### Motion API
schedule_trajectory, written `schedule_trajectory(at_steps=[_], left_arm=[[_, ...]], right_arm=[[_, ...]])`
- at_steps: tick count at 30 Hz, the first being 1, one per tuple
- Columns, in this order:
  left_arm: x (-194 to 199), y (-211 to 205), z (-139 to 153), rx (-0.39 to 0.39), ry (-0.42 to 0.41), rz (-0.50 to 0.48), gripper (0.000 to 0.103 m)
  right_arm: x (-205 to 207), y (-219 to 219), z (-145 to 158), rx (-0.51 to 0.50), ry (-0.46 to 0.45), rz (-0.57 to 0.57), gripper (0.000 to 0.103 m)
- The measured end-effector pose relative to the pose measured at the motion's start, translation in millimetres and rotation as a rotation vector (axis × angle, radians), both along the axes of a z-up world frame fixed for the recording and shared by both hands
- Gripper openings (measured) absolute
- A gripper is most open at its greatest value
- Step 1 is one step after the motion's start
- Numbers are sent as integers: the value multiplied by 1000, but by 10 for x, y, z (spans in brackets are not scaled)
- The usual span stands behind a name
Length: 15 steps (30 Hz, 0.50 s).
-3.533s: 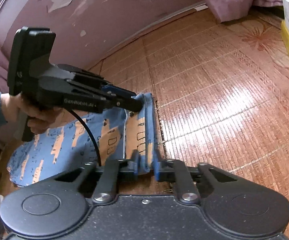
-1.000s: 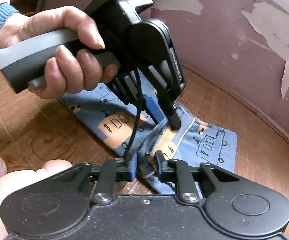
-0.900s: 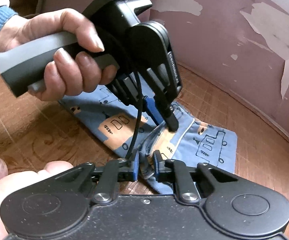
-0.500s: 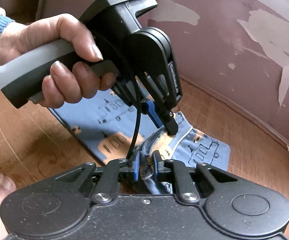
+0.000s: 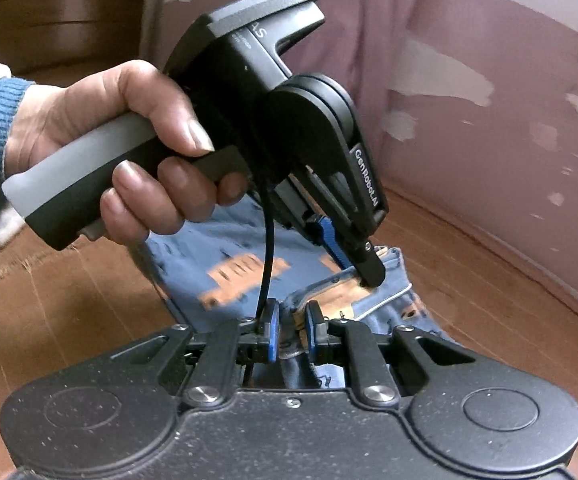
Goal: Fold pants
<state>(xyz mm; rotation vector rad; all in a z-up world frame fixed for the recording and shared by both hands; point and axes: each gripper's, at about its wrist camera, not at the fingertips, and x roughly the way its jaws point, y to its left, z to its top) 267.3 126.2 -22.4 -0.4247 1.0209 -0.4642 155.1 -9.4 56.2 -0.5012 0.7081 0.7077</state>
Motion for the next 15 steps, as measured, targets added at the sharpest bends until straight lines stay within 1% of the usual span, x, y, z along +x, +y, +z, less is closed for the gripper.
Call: schedule_trajectory(at_steps=[3,7,8,10,11,12,13,14,15], left_arm=[[-18,193,-23,20,-1,36,11],[-23,339,-91,80,0,62,11],[-13,370,-128,96,6,64,11],[3,386,-232,144,31,60,12],[6,385,-283,162,45,59,14],[0,393,-331,180,54,59,17],[-11,399,-355,192,56,61,20],[-29,404,-349,195,48,64,24],[-52,397,-322,206,35,65,31]], right_arm=[[52,198,-68,14,23,35,15],[123,392,-197,15,63,66,15],[141,432,-241,6,79,75,15],[159,498,-348,-28,119,105,19],[149,499,-371,-37,126,119,20],[126,493,-379,-35,126,131,24],[116,447,-355,-33,122,132,29],[119,367,-318,-27,119,125,48],[119,248,-249,-6,116,116,67]])
